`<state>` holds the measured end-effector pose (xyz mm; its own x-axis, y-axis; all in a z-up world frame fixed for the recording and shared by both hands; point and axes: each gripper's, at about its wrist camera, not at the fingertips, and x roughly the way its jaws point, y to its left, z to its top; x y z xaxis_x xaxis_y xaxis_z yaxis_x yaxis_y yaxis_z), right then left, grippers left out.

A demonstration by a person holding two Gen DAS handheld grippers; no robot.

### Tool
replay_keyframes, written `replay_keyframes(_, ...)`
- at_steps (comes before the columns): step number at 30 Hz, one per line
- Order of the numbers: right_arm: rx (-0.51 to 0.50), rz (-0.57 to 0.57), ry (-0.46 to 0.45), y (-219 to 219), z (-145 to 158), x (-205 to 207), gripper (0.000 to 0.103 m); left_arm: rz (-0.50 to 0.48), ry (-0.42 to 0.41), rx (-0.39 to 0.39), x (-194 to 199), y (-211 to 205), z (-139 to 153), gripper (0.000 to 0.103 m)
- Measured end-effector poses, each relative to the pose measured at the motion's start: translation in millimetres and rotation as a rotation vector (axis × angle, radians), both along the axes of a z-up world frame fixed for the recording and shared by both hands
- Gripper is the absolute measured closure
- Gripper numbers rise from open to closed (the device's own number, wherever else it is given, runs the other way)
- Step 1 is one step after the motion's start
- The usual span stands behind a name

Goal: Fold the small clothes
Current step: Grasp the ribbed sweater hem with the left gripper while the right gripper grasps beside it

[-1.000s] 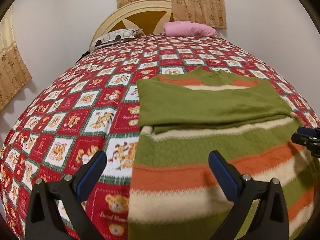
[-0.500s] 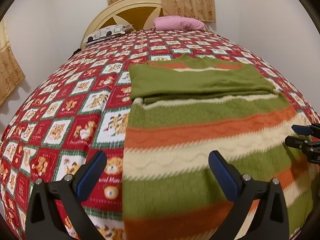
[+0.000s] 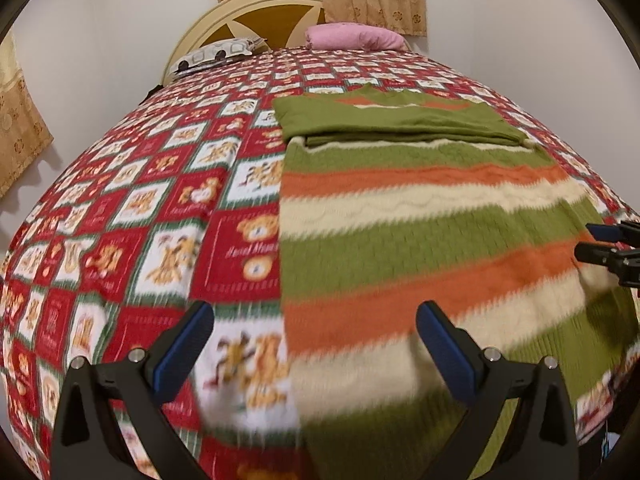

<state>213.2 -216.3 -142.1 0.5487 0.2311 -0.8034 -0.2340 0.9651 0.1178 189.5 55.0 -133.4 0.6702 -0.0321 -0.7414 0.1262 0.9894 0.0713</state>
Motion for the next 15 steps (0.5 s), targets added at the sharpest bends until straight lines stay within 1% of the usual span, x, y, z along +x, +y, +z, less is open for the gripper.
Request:
replay_keyframes(3, -0.011, 0.004, 0.001, 2.6, -2.0, -14.2, 0.039, -0.01, 0.019, -0.028, -16.3, 5.2, -1.9, 0.007)
replay_keyframes(5, -0.015, 0.005, -0.001, 4.1, -2.9, -22.5, 0.039, -0.024, 0.048, -0.06, -28.0, 8.0, -5.5, 0.017)
replay_keyframes(6, -0.016, 0.005, -0.001, 4.4, -3.5, -26.7, 0.039, -0.032, 0.062, -0.076, -32.8, 8.5, -7.5, 0.019)
replay_keyframes(8, -0.016, 0.005, -0.009, 6.5, -4.7, -36.5, 0.039, -0.031, 0.087, -0.09, -40.8, 10.2, -11.9, 0.027)
replay_keyframes(10, -0.021, 0.003, -0.015, 8.1, -6.4, -44.3, 0.039, -0.029, 0.121, -0.13, -45.9, 12.8, -17.0, 0.033)
replay_keyframes(11, -0.018, 0.002, -0.015, 8.6, -7.5, -48.3, 0.039, -0.032, 0.146, -0.156, -48.0, 13.9, -20.5, 0.04)
replay_keyframes(13, -0.018, -0.003, -0.023, 9.7, -8.7, -54.5, 0.039, -0.026, 0.174, -0.185, -50.8, 16.7, -25.3, 0.048)
replay_keyframes(14, -0.016, -0.007, -0.026, 9.3, -9.4, -57.5, 0.039, -0.014, 0.183, -0.196, -52.3, 19.0, -27.1, 0.051)
replay_keyframes(15, -0.014, -0.009, -0.028, 9.4, -9.7, -59.5, 0.039, -0.009, 0.187, -0.207, -52.4, 20.6, -28.1, 0.052)
